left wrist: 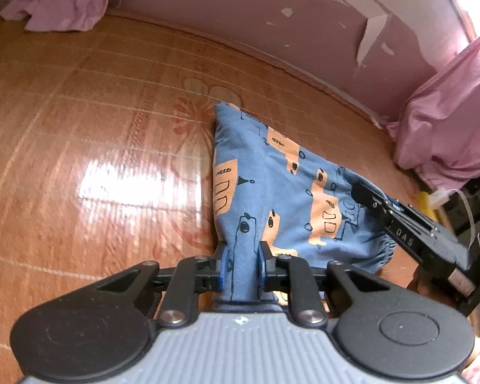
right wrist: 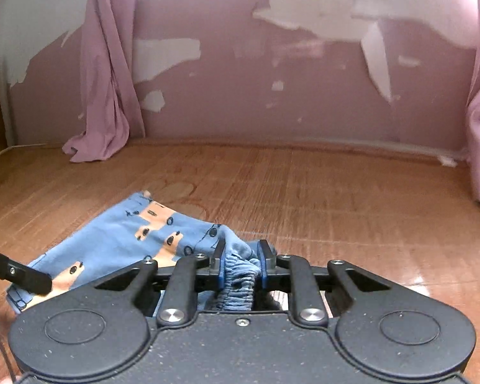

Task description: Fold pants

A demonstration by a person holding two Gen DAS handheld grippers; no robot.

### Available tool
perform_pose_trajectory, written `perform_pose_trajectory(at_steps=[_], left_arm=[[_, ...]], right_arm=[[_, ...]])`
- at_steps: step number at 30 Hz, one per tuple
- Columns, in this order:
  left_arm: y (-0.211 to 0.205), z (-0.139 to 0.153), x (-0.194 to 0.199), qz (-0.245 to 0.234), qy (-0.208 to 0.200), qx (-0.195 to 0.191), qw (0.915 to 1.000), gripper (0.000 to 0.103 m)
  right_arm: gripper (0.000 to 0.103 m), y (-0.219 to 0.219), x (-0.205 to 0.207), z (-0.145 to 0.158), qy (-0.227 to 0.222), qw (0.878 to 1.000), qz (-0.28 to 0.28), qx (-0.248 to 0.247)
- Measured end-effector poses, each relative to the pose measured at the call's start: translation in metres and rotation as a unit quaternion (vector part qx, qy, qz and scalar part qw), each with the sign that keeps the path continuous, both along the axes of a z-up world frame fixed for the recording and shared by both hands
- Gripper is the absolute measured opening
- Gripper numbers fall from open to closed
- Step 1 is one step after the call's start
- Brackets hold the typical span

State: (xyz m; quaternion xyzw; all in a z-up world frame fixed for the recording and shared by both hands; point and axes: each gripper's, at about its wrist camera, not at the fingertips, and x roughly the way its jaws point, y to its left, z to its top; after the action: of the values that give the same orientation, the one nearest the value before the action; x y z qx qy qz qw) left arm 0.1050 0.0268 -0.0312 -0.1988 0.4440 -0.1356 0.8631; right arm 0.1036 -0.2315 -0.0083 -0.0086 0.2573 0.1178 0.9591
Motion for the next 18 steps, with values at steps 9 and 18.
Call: perform_pose_trajectory(at_steps=[9, 18], left_arm=[[-0.003, -0.001, -0.005, 0.0, 0.003, 0.012, 0.9999, 0.02], [-0.007, -0.002, -0.005, -0.008, 0.005, 0.025, 0.9996, 0.02]], right_arm=[[0.028, 0.001, 0.008, -0.004, 0.03, 0.999, 0.019, -0.015], [0.052, -0.03, 0.056, -0.026, 0.09, 0.991, 0.088, 0.05]])
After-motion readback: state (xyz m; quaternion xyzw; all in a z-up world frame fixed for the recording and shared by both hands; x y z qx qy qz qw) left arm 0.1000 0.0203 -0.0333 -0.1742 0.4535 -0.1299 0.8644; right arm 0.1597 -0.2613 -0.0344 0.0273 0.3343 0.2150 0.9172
